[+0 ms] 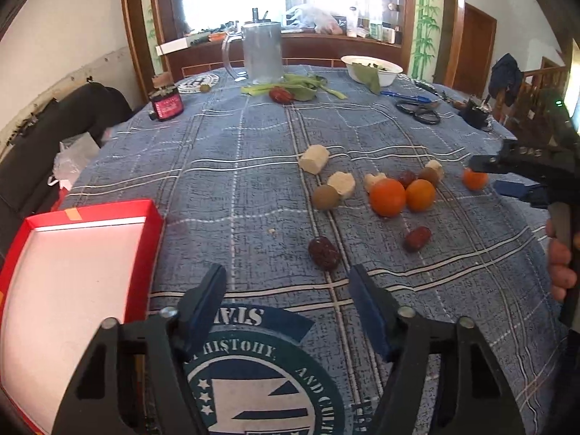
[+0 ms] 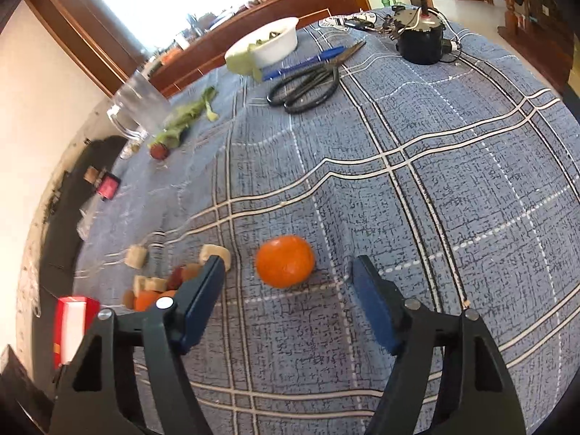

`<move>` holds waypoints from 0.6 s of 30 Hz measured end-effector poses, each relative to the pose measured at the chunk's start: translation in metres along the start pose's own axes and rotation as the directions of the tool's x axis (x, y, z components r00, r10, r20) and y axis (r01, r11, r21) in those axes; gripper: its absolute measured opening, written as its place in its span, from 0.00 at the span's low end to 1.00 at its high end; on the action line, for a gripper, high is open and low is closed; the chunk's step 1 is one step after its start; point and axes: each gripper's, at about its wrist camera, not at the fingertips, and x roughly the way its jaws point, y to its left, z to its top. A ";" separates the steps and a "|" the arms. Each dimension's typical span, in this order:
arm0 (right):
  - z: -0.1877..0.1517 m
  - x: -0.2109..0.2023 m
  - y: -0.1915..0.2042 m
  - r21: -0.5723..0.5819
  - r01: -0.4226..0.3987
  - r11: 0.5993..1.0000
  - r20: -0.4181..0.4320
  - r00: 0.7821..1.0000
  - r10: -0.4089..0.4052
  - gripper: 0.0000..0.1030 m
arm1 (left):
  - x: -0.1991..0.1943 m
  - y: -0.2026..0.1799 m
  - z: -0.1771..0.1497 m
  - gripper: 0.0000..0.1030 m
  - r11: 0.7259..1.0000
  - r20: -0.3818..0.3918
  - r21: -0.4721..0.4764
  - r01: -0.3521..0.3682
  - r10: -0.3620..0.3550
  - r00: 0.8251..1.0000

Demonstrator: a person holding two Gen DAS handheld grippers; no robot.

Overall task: Organize fruits
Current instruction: 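Move the right tool to the mandarin orange and close on it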

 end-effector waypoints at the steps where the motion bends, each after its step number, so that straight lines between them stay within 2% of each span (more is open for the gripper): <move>1: 0.000 0.001 0.001 -0.009 0.009 1.000 0.002 1.000 -0.009 0.70 | 0.000 0.001 0.000 0.62 1.000 -0.004 -0.002 0.012 -0.012 1.000; 9: -0.004 0.005 0.009 -0.066 0.113 0.991 0.033 0.993 -0.111 0.51 | 0.004 -0.003 0.005 0.62 0.998 -0.028 -0.005 0.062 -0.062 0.998; 12: -0.007 0.006 0.015 -0.096 0.136 0.986 0.041 0.990 -0.133 0.43 | 0.007 -0.009 0.008 0.62 0.997 -0.032 0.009 0.073 -0.073 0.997; 13: -0.008 0.007 0.017 -0.109 0.131 0.985 0.038 0.991 -0.127 0.36 | 0.008 -0.011 0.009 0.62 0.997 -0.032 0.013 0.076 -0.075 0.997; 14: -0.009 0.007 0.019 -0.115 0.127 0.985 0.033 0.992 -0.124 0.35 | 0.009 -0.013 0.010 0.61 0.997 -0.032 0.018 0.079 -0.078 0.996; 16: -0.010 0.008 0.022 -0.131 0.144 0.981 0.039 0.989 -0.140 0.35 | 0.014 -0.017 0.012 0.52 0.996 -0.042 0.028 0.081 -0.080 0.996; 18: -0.011 0.008 0.022 -0.128 0.144 0.981 0.037 0.989 -0.140 0.35 | 0.021 -0.017 0.013 0.47 0.995 -0.061 0.019 0.096 -0.095 0.994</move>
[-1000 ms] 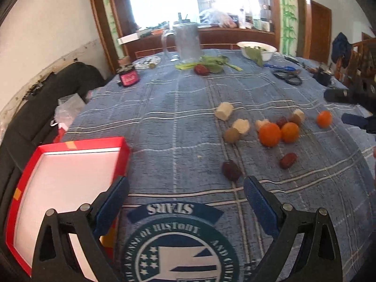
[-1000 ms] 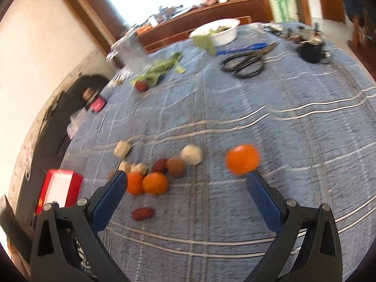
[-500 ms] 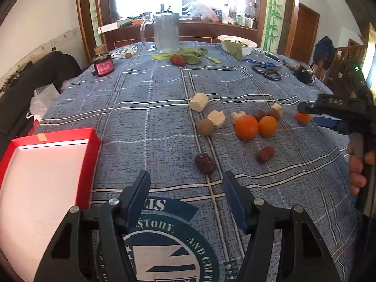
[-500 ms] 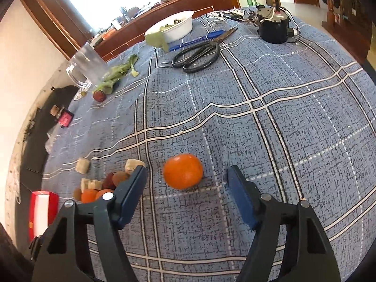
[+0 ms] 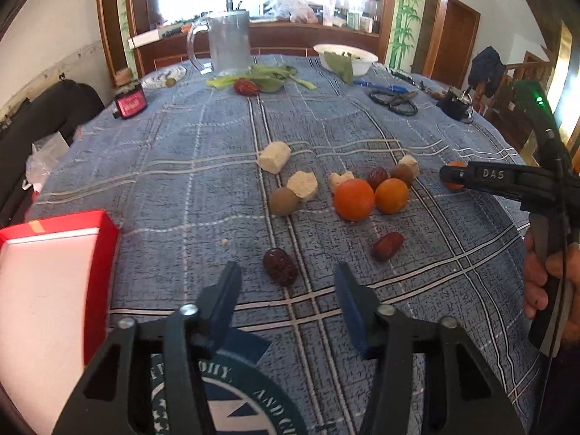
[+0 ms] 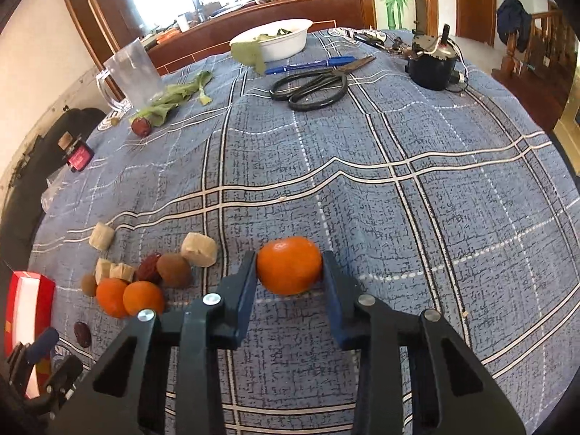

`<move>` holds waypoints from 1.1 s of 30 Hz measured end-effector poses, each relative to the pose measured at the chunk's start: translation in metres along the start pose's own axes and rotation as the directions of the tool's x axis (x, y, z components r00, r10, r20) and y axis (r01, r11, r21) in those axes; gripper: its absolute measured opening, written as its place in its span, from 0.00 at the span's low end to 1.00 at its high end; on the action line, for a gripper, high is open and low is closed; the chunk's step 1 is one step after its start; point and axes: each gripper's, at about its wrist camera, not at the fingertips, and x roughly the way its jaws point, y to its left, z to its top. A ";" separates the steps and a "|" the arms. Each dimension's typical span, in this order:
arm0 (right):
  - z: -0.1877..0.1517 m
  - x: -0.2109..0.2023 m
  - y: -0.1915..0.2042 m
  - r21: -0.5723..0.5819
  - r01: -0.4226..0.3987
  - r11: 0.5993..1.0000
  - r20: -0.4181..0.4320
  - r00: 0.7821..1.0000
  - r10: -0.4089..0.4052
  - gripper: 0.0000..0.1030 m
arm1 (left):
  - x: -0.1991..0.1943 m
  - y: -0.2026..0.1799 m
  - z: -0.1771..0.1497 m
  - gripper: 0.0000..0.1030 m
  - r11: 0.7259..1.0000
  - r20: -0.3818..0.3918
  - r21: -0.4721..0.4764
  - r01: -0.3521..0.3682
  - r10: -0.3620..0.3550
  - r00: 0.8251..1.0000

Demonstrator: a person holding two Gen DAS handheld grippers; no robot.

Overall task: Organize fruits
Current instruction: 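Lower the left tool onto the dark red date and close on it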

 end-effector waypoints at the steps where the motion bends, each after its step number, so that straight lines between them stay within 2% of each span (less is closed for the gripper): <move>1: 0.000 0.000 0.000 0.004 -0.002 1.000 -0.001 1.000 0.002 0.35 | 0.003 0.001 0.000 0.46 1.000 -0.010 -0.007 0.011 -0.011 1.000; 5: 0.000 0.002 0.002 -0.002 -0.003 1.000 -0.009 1.000 0.003 0.37 | 0.013 0.002 -0.002 0.38 1.000 -0.035 -0.014 0.020 -0.021 0.999; 9: -0.001 0.003 0.008 -0.036 0.025 0.999 -0.005 1.000 -0.025 0.37 | 0.013 0.003 -0.004 0.29 0.999 -0.018 -0.009 0.032 -0.032 0.999; 13: 0.000 0.001 0.003 0.005 -0.024 1.000 -0.015 1.000 0.024 0.36 | 0.012 0.005 -0.003 0.19 0.998 -0.007 -0.018 0.062 -0.062 0.998; 19: 0.001 -0.013 0.004 0.017 -0.047 0.999 0.054 0.997 0.046 0.36 | 0.004 0.008 -0.002 0.18 0.997 0.018 -0.030 0.064 -0.064 0.998; 24: 0.002 -0.026 0.006 0.017 -0.065 0.998 0.122 0.991 0.062 0.36 | -0.015 0.006 -0.003 0.16 0.999 0.082 -0.008 0.053 -0.053 0.995; 27: 0.001 -0.023 0.007 0.010 -0.065 0.998 0.114 0.991 0.064 0.36 | -0.013 0.008 -0.004 0.16 0.999 0.063 0.007 0.033 -0.034 0.997; 33: -0.001 -0.018 0.010 0.004 -0.060 0.998 0.091 0.994 0.059 0.36 | -0.002 0.013 -0.013 0.18 0.999 0.011 -0.017 0.044 -0.044 0.999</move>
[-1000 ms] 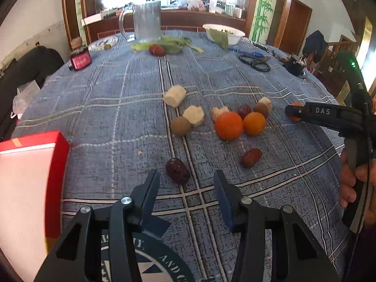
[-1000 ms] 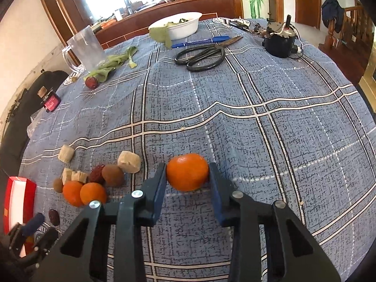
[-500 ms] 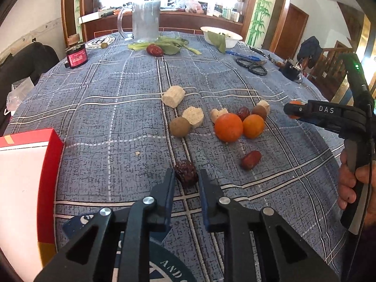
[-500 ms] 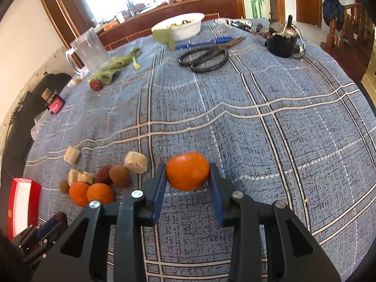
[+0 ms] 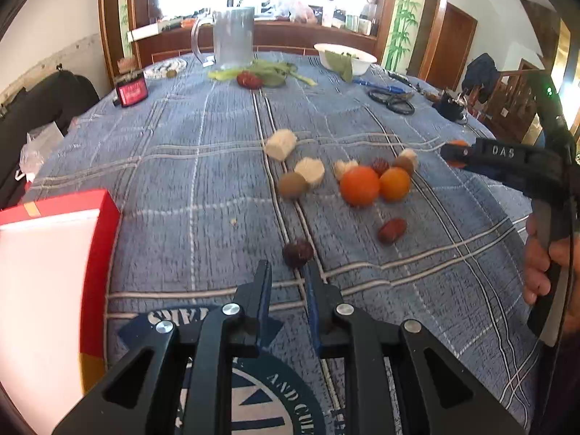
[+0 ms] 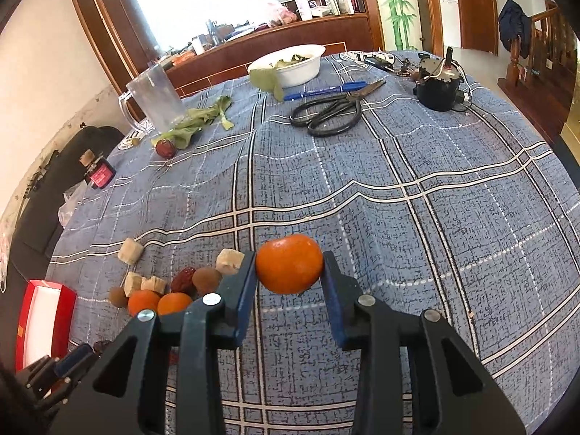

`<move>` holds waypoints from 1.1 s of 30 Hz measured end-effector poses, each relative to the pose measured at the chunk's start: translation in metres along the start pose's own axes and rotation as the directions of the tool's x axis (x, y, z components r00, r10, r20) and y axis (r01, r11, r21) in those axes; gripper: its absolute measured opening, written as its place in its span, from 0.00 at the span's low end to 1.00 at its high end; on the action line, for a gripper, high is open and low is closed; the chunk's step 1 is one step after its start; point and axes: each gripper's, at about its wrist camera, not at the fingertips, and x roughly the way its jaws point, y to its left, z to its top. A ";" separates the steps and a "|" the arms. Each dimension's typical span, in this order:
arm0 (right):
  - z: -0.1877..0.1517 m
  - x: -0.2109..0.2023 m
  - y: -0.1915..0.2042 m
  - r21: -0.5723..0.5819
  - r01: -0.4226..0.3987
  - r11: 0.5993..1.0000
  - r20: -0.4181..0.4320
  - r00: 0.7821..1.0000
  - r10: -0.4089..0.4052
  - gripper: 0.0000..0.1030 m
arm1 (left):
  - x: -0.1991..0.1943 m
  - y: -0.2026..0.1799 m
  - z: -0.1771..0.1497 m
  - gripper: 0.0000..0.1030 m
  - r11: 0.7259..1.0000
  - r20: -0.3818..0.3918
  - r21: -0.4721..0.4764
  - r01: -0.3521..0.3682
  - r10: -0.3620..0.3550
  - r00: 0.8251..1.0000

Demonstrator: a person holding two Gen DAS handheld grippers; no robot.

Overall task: Organize fruits
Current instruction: 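Lower the left tool onto the dark red date and close on it, then carry the orange with the right tool into the tray while the left tool drops the date there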

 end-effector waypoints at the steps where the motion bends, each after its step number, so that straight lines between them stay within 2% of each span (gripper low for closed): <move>1: 0.000 0.000 0.000 0.003 -0.001 1.000 0.000 1.000 0.001 0.36 | 0.001 0.000 0.000 0.24 1.000 -0.003 -0.004 0.000 0.000 1.000; 3: 0.000 0.000 0.000 0.005 -0.004 1.000 -0.003 1.000 0.004 0.36 | 0.003 0.002 0.001 0.33 1.000 -0.009 -0.018 -0.002 0.002 1.000; 9: 0.000 0.001 0.000 0.007 -0.009 1.000 -0.009 1.000 0.009 0.36 | 0.010 -0.002 0.009 0.33 1.000 0.000 -0.021 0.011 -0.011 1.000; 11: 0.000 0.002 0.000 0.007 -0.010 1.000 -0.011 1.000 0.010 0.36 | 0.013 -0.005 0.011 0.32 1.000 0.001 -0.013 0.013 -0.013 1.000; 13: 0.000 0.002 0.001 0.007 -0.009 1.000 -0.014 1.000 0.009 0.36 | 0.016 -0.007 0.010 0.16 1.000 -0.003 -0.006 0.019 -0.019 1.000; 21: -0.001 0.002 0.002 -0.001 -0.008 1.000 -0.011 1.000 0.008 0.36 | 0.008 -0.005 0.007 0.16 1.000 0.027 -0.003 0.025 -0.025 0.999; 27: 0.000 -0.002 -0.001 0.000 -0.011 1.000 0.021 1.000 0.011 0.36 | -0.023 -0.003 0.007 0.16 1.000 0.109 0.003 -0.014 0.014 0.994; 33: 0.000 -0.004 -0.001 -0.011 -0.015 1.000 0.051 0.999 0.015 0.36 | -0.063 0.005 0.005 0.16 0.998 0.212 0.011 -0.068 0.064 0.975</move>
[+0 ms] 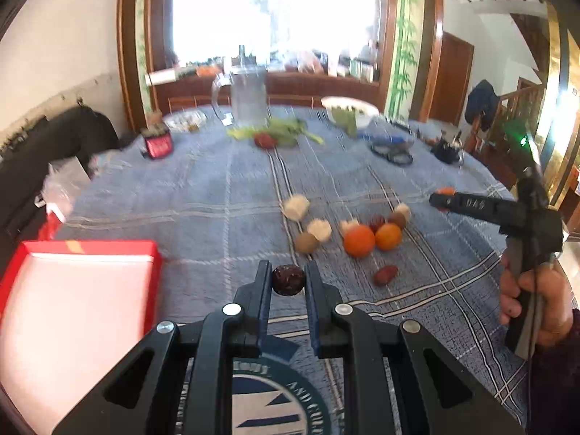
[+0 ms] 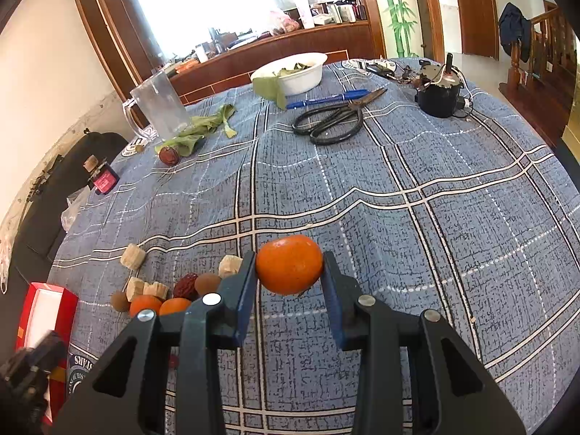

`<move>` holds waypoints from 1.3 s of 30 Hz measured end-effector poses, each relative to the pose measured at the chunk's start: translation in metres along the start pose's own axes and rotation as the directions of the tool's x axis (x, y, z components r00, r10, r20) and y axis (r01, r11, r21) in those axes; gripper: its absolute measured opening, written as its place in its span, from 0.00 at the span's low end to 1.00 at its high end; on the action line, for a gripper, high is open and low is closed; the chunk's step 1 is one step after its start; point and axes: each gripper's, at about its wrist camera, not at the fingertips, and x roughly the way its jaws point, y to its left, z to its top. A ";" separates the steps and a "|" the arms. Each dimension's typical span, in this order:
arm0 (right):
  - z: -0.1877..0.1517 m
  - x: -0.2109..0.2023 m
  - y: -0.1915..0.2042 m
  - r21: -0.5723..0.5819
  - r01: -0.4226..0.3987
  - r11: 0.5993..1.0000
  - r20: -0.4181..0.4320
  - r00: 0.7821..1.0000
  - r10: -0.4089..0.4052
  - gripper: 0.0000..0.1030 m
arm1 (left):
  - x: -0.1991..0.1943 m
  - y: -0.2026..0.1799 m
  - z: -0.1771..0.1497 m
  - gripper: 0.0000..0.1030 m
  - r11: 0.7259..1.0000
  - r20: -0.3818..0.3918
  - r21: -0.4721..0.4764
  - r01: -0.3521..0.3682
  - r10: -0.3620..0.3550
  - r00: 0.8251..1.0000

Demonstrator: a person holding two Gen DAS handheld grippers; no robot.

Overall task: Organize fruits
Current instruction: 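Carry the orange with the right tool into the tray while the left tool drops the date there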

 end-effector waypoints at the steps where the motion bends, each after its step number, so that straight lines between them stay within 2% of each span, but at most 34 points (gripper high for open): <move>1: 0.000 0.000 0.001 -0.006 0.002 1.000 0.004 1.000 -0.001 0.36 | -0.006 0.002 0.001 0.16 1.000 0.014 0.001 -0.009 0.009 1.000; 4: -0.002 -0.001 0.004 -0.026 0.006 1.000 0.023 1.000 -0.006 0.36 | -0.022 0.012 0.003 0.16 0.999 0.051 0.003 -0.038 0.038 0.998; 10: -0.009 0.000 0.018 -0.041 -0.023 0.999 0.019 1.000 0.024 0.36 | -0.045 0.042 -0.004 0.16 0.995 0.070 -0.034 -0.093 0.095 0.993; 14: -0.020 -0.005 0.053 -0.064 -0.113 0.991 -0.029 0.993 0.112 0.36 | -0.058 0.068 -0.013 0.16 0.985 0.075 -0.057 -0.162 0.166 0.983; 16: -0.028 -0.013 0.085 -0.119 -0.167 0.979 -0.039 0.986 0.164 0.36 | -0.063 0.079 -0.019 0.16 0.977 0.076 -0.061 -0.204 0.209 0.975; 18: -0.038 -0.020 0.112 -0.160 -0.220 0.962 -0.049 0.975 0.215 0.36 | -0.066 0.094 -0.025 0.16 0.962 0.078 -0.064 -0.267 0.271 0.959; 20: -0.051 -0.027 0.147 -0.193 -0.306 0.932 -0.082 0.952 0.296 0.36 | -0.068 0.110 -0.034 0.16 0.942 0.064 -0.078 -0.326 0.331 0.941; 24: -0.077 -0.039 0.209 -0.271 -0.420 0.866 -0.145 0.907 0.395 0.36 | -0.071 0.139 -0.047 0.16 0.912 0.036 -0.117 -0.393 0.399 0.916; 27: -0.097 -0.046 0.247 -0.314 -0.487 0.815 -0.199 0.873 0.445 0.36 | -0.076 0.158 -0.058 0.16 0.888 0.020 -0.134 -0.440 0.446 0.895; 31: -0.119 -0.052 0.281 -0.355 -0.543 0.761 -0.253 0.839 0.481 0.36 | -0.079 0.173 -0.069 0.16 0.864 0.006 -0.141 -0.483 0.489 0.872; 33: -0.132 -0.053 0.293 -0.386 -0.554 0.737 -0.275 0.832 0.481 0.36 | -0.080 0.180 -0.073 0.16 0.860 -0.003 -0.151 -0.487 0.492 0.871; 39: -0.162 -0.047 0.315 -0.452 -0.551 0.702 -0.330 0.834 0.442 0.36 | -0.077 0.190 -0.080 0.16 0.846 -0.027 -0.158 -0.509 0.511 0.859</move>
